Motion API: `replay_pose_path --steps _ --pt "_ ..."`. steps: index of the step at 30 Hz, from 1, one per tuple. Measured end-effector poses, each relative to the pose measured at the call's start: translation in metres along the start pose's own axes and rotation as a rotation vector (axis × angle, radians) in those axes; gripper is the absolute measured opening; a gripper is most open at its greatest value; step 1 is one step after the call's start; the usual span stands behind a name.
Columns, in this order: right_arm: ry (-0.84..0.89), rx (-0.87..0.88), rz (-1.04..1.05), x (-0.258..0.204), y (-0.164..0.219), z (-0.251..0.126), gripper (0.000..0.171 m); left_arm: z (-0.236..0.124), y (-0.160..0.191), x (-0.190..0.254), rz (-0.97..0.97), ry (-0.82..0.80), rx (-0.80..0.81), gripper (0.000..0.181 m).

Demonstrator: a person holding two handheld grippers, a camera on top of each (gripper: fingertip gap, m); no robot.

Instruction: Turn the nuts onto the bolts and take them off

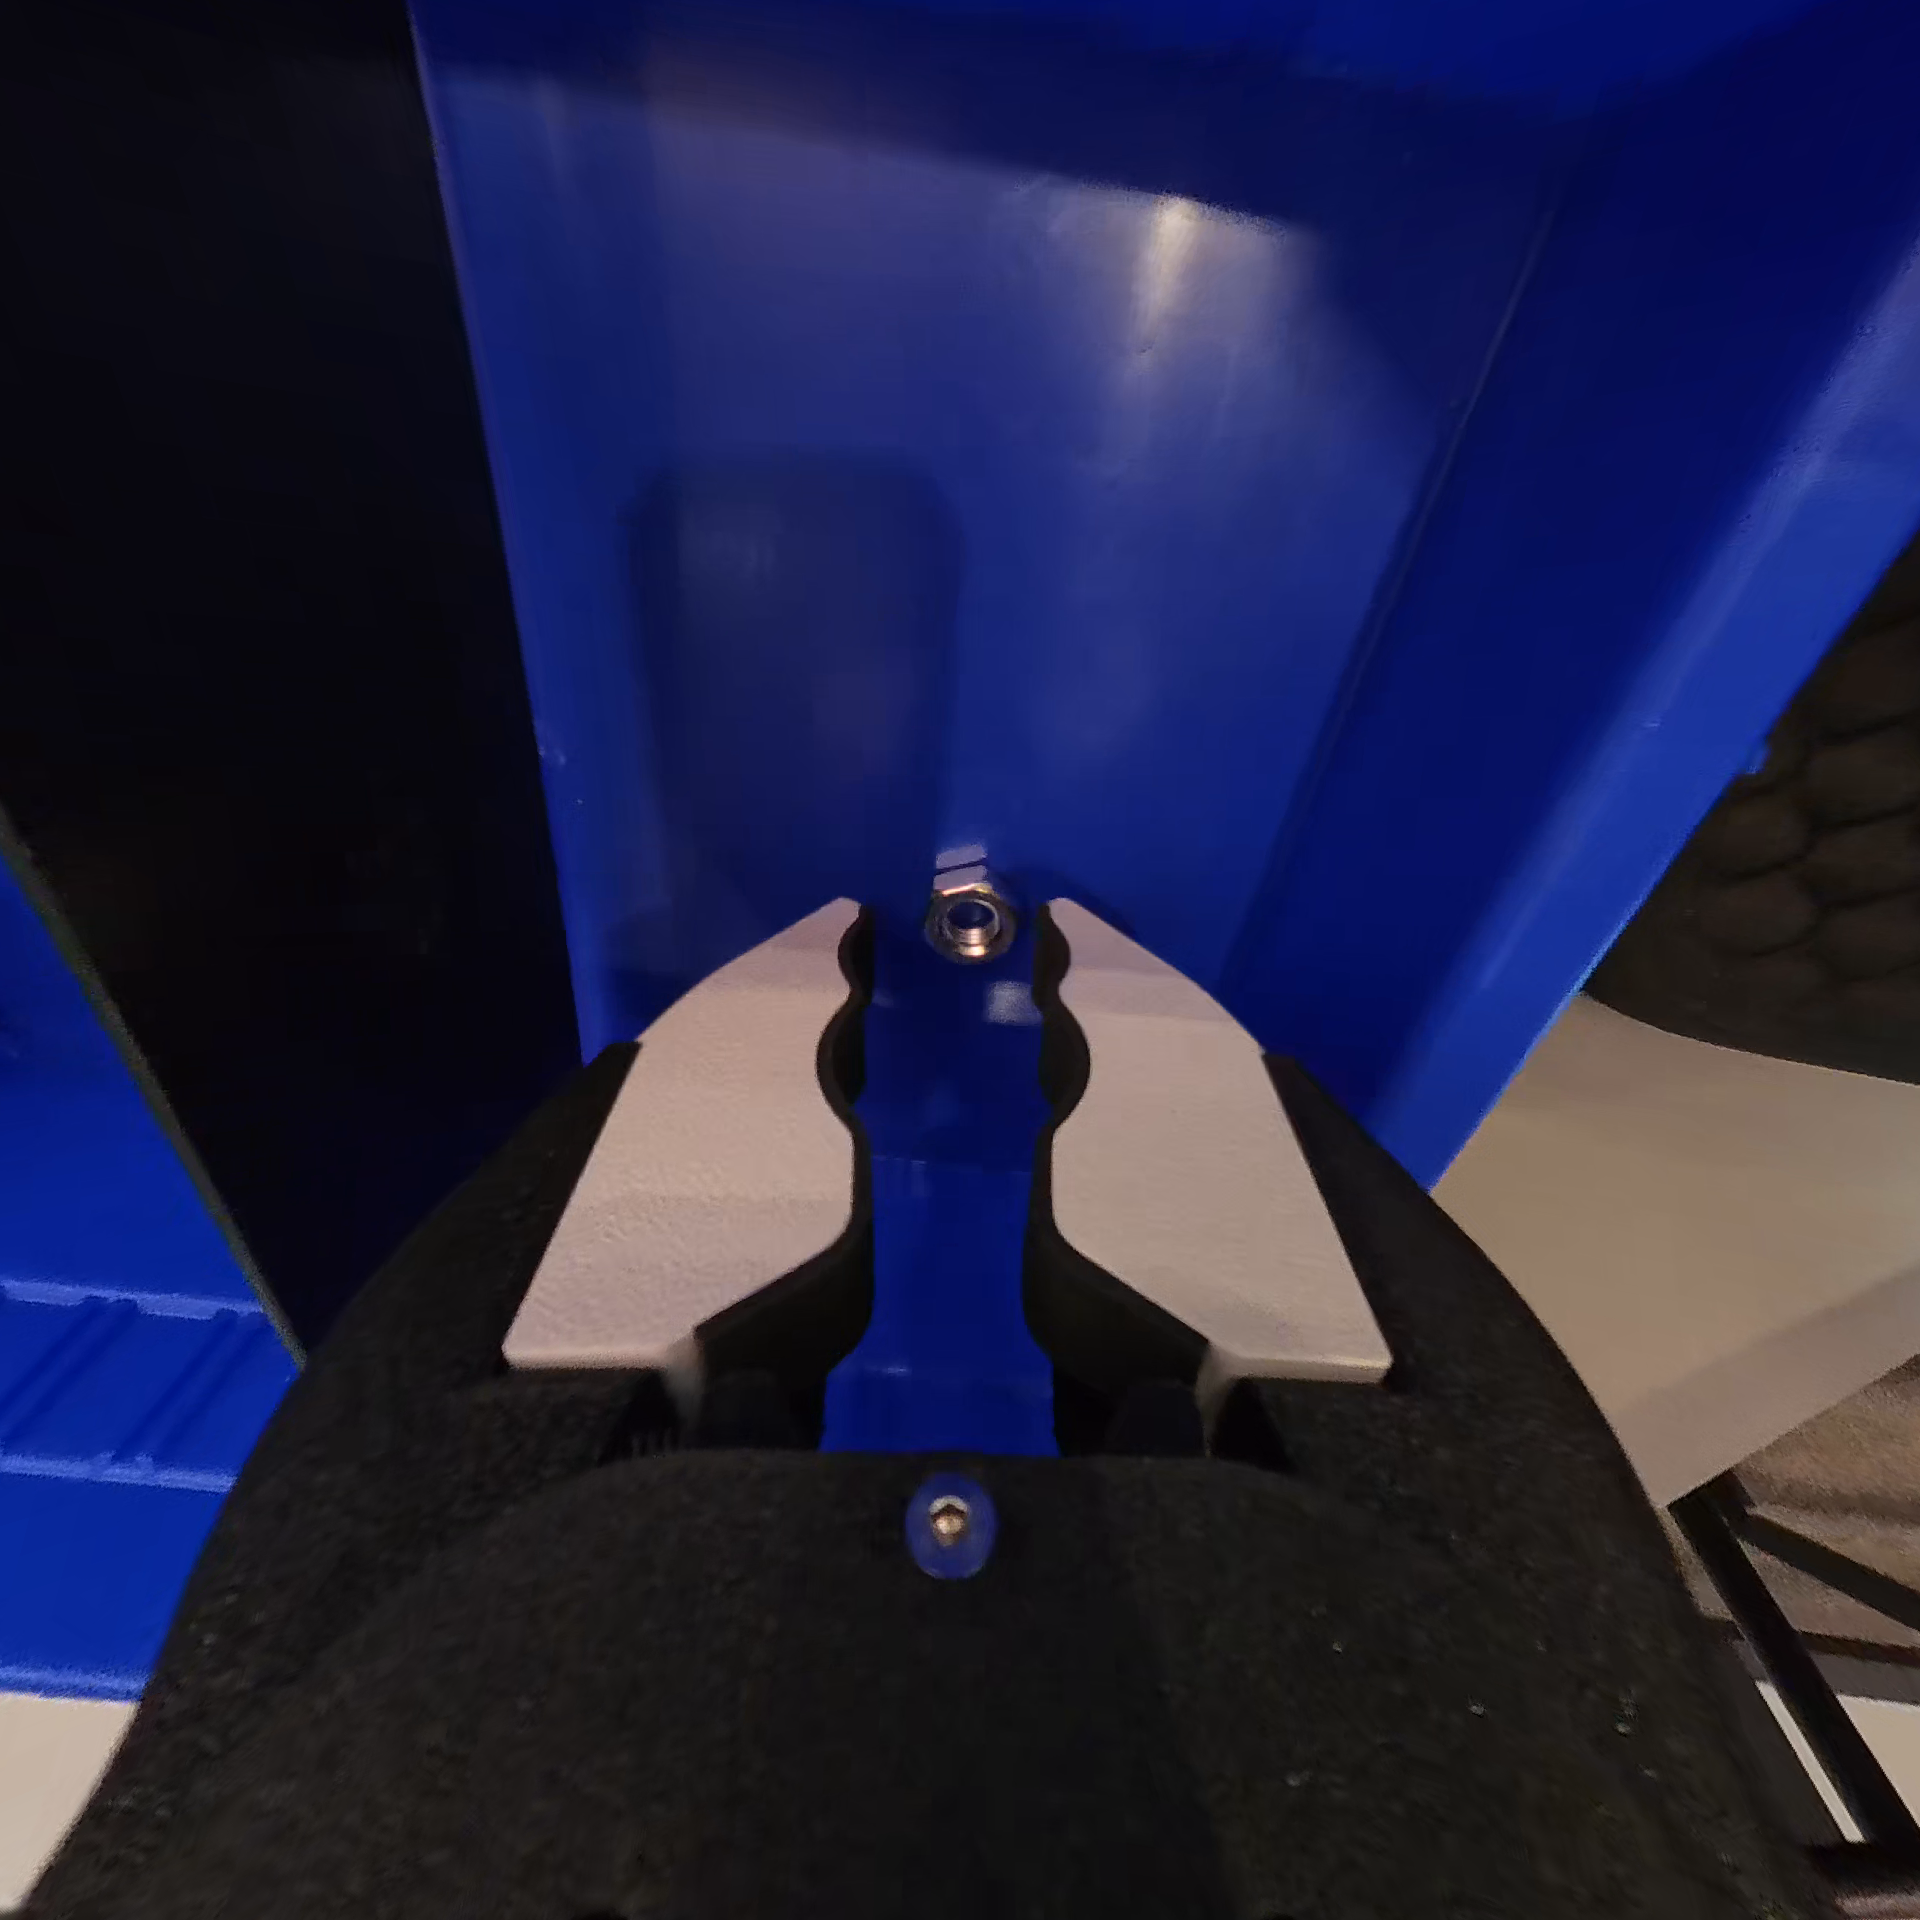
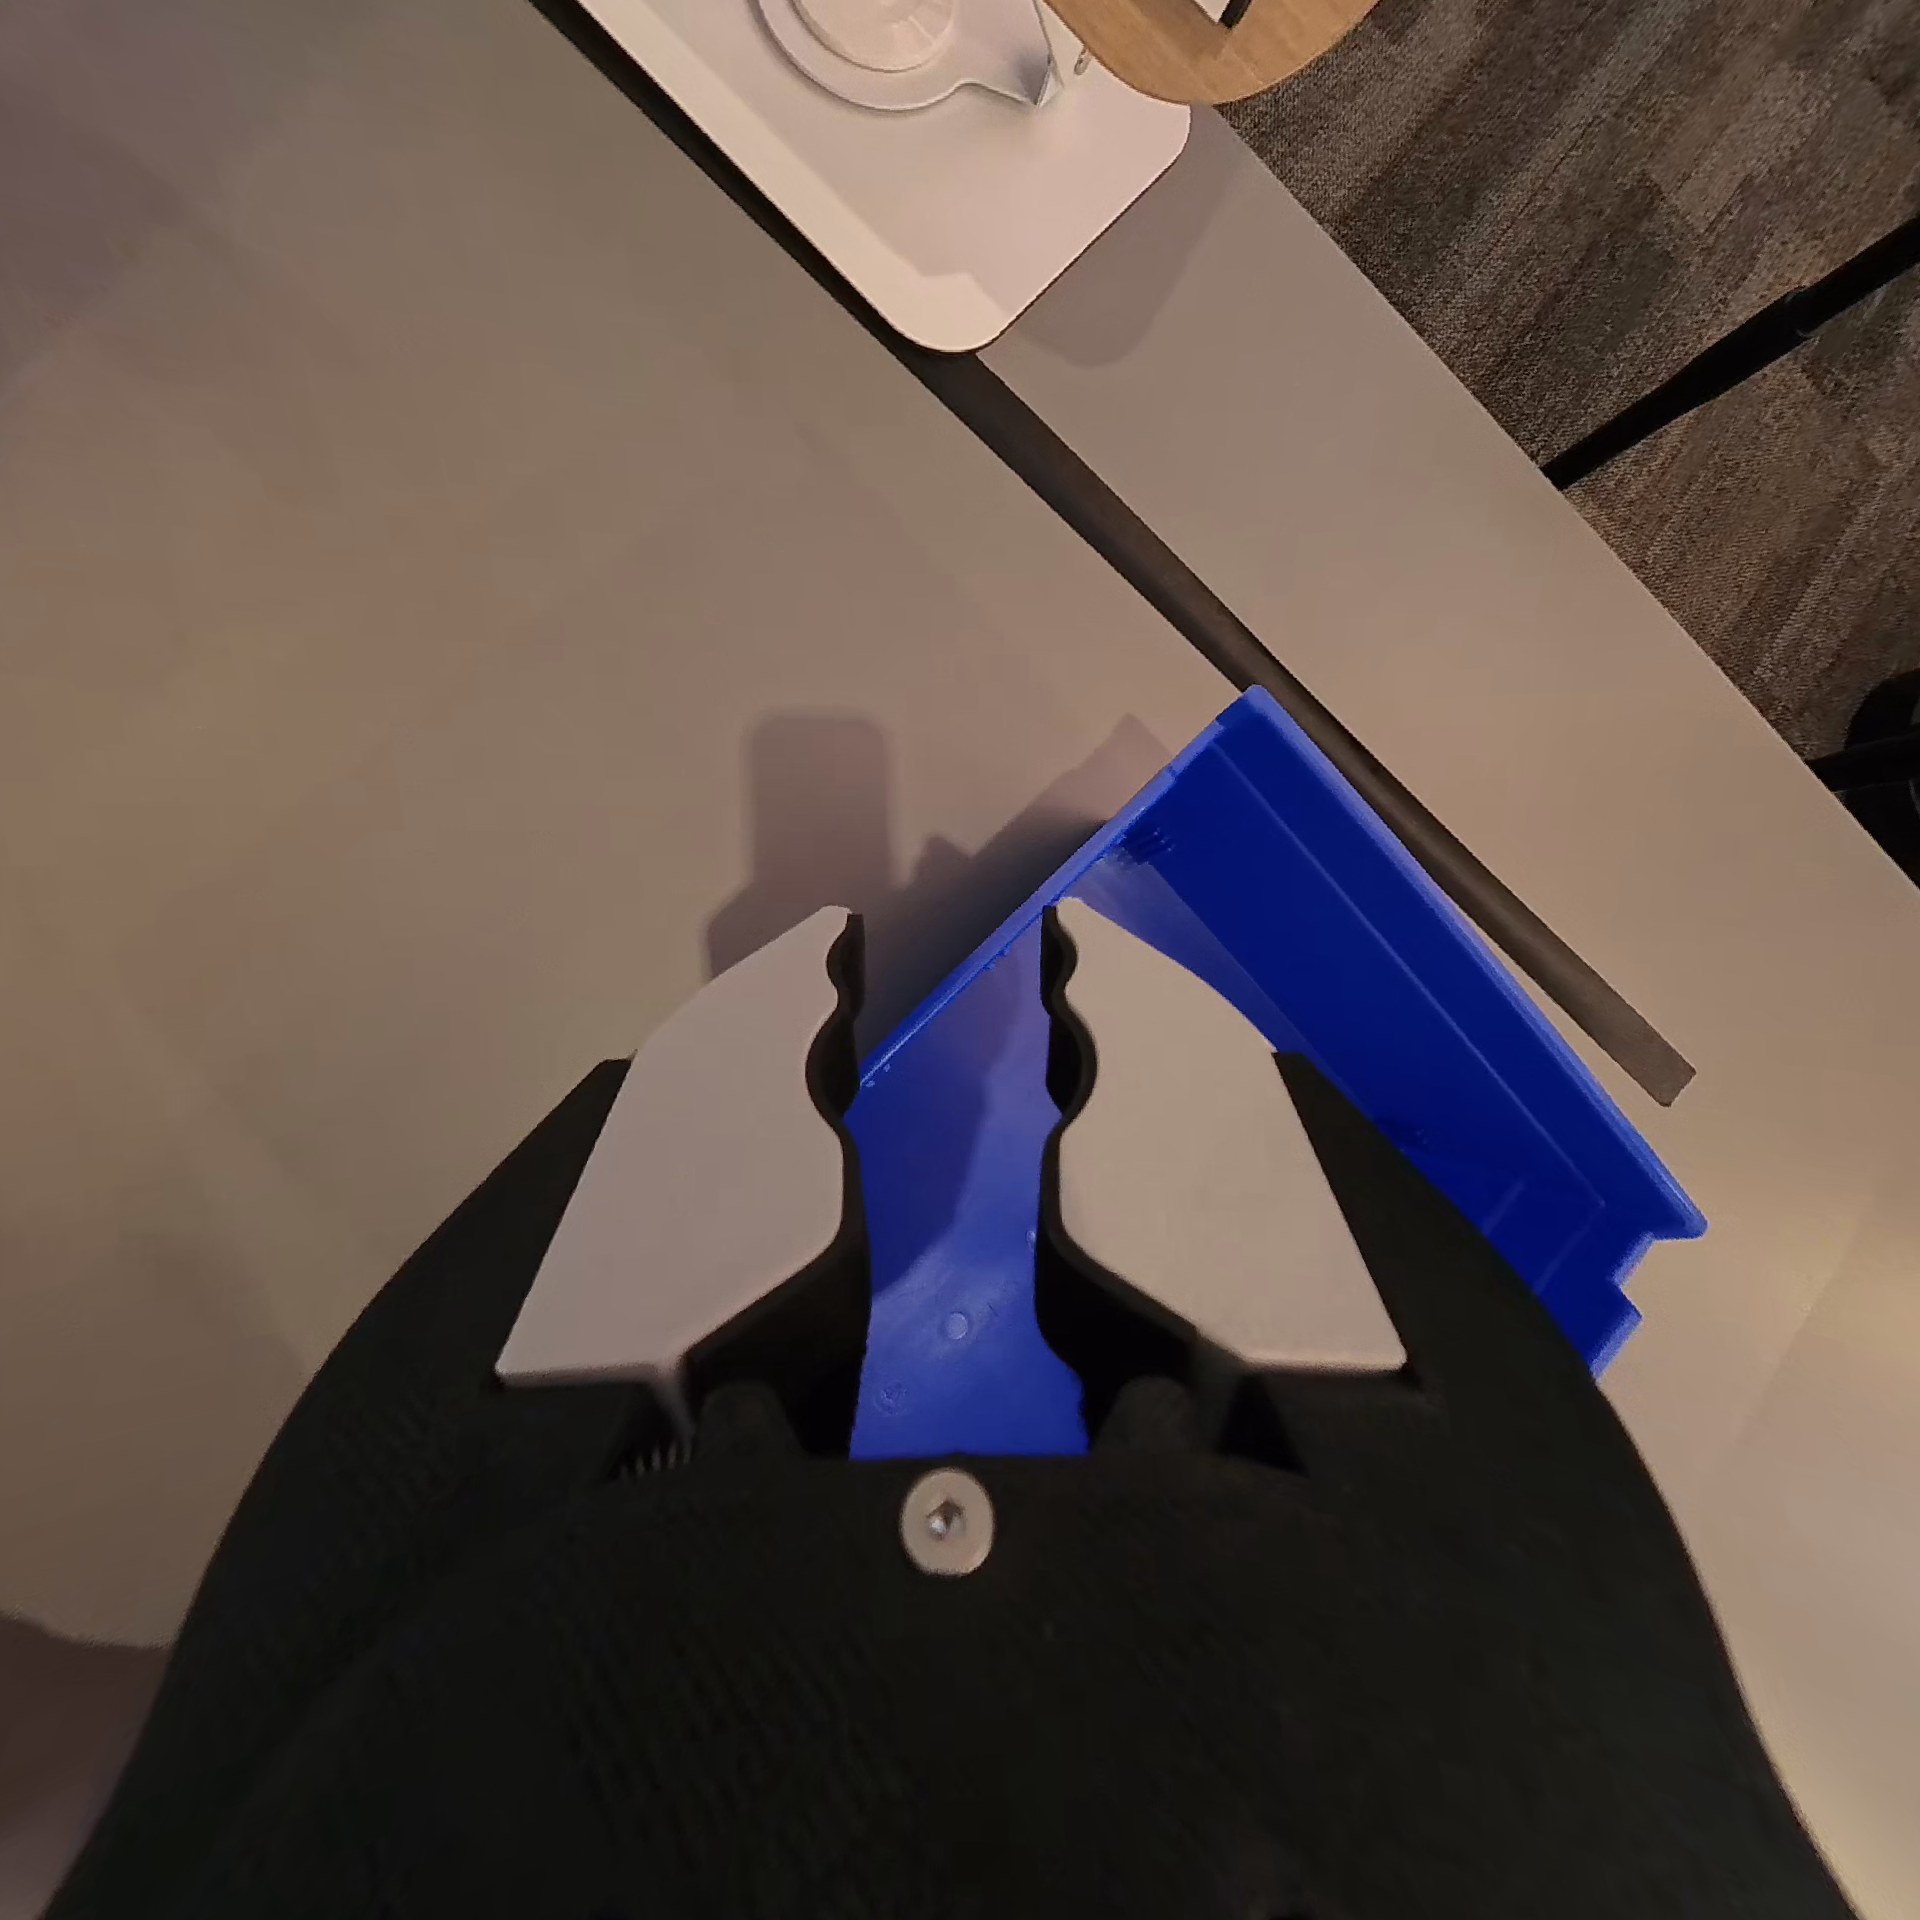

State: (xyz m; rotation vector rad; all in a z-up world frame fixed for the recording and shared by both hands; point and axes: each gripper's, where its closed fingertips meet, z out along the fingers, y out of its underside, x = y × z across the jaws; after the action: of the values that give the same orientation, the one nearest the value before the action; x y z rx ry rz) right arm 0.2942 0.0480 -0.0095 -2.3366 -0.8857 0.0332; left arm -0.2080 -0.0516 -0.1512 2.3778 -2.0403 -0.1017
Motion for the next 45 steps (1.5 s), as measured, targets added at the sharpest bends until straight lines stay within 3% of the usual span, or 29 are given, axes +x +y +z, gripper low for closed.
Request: replay_pose_path --steps 13,17,22,25,28,31,37,43,45 --pt "-0.018 0.005 0.014 0.001 0.003 -0.004 0.033 0.003 -0.001 0.003 0.029 -0.011 -0.026 0.019" --pt "-0.017 0.026 0.024 0.004 0.003 -0.011 0.033 -0.037 -0.007 -0.015 -0.046 -0.137 0.066 0.018" --pt "-0.019 0.058 0.035 0.004 0.000 -0.020 0.033 -0.140 -0.084 -0.025 -0.137 -0.218 0.321 0.018" --pt "-0.028 0.068 0.026 0.001 0.000 -0.026 0.033 -0.161 -0.157 -0.014 -0.067 -0.185 0.371 0.018" --pt "-0.047 0.067 0.017 -0.004 0.002 -0.030 0.033 -0.132 -0.227 -0.001 -0.012 -0.091 0.358 0.018" --pt "-0.059 0.070 0.014 -0.005 0.005 -0.033 0.033 -0.076 -0.264 0.005 0.033 -0.039 0.249 0.018" --pt "-0.077 0.059 0.034 0.001 0.009 -0.030 0.033 -0.010 -0.281 0.016 0.064 0.012 0.119 0.018" --pt "-0.091 0.026 0.043 0.003 0.016 -0.025 0.033 -0.003 -0.285 0.018 0.060 0.048 0.092 0.018" --pt "-0.100 0.032 0.044 0.002 0.016 -0.025 0.033 -0.008 -0.286 0.014 0.039 0.033 0.108 0.027"
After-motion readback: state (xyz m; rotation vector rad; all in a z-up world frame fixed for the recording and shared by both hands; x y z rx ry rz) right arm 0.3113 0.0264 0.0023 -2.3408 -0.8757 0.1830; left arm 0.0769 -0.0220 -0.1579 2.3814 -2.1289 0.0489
